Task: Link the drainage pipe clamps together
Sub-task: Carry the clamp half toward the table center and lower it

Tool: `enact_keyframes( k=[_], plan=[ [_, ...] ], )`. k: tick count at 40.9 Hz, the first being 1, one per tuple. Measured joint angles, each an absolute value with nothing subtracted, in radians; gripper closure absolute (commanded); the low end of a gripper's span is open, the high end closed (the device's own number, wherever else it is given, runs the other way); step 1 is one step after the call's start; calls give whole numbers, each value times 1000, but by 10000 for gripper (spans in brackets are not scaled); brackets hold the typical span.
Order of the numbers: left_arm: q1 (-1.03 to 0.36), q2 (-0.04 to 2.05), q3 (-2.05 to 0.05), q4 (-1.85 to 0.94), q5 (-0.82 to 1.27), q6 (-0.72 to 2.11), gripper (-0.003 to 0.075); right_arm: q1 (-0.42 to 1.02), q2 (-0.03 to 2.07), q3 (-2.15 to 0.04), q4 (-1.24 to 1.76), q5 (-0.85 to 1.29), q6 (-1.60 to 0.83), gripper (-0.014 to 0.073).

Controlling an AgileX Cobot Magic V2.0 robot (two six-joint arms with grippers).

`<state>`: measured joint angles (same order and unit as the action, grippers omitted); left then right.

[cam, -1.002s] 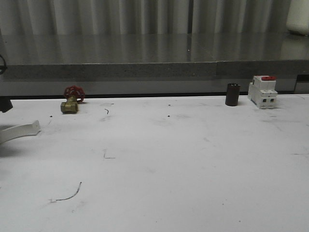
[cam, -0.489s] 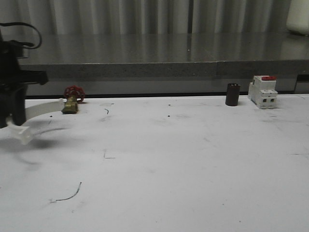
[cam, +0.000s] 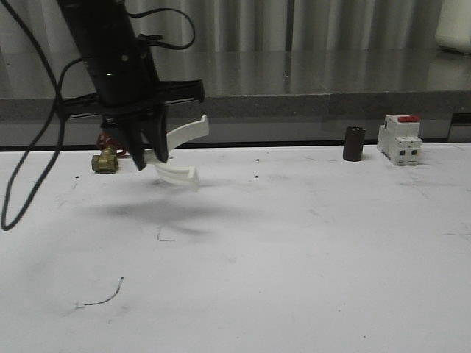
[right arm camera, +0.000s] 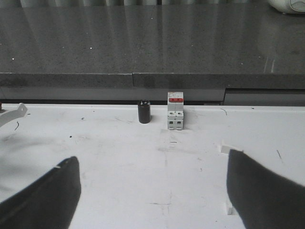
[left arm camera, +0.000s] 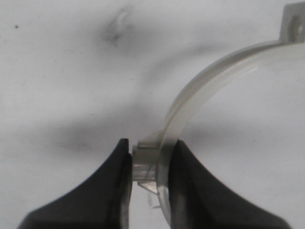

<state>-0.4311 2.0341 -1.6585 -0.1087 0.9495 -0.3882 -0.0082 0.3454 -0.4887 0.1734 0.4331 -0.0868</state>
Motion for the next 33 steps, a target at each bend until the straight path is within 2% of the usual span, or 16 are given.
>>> enact_keyframes(
  k=[8, 28, 33],
  plan=[
    [-441, 2075, -1658, -114, 954, -498, 710, -8, 345, -489, 173, 433, -87, -48],
    [-447, 2172, -1663, -93, 986, -510, 708, -8, 345, -489, 173, 433, -87, -48],
    [-447, 2172, -1663, -93, 988, -510, 670, -8, 345, -489, 173, 433, -87, -48]
  ],
)
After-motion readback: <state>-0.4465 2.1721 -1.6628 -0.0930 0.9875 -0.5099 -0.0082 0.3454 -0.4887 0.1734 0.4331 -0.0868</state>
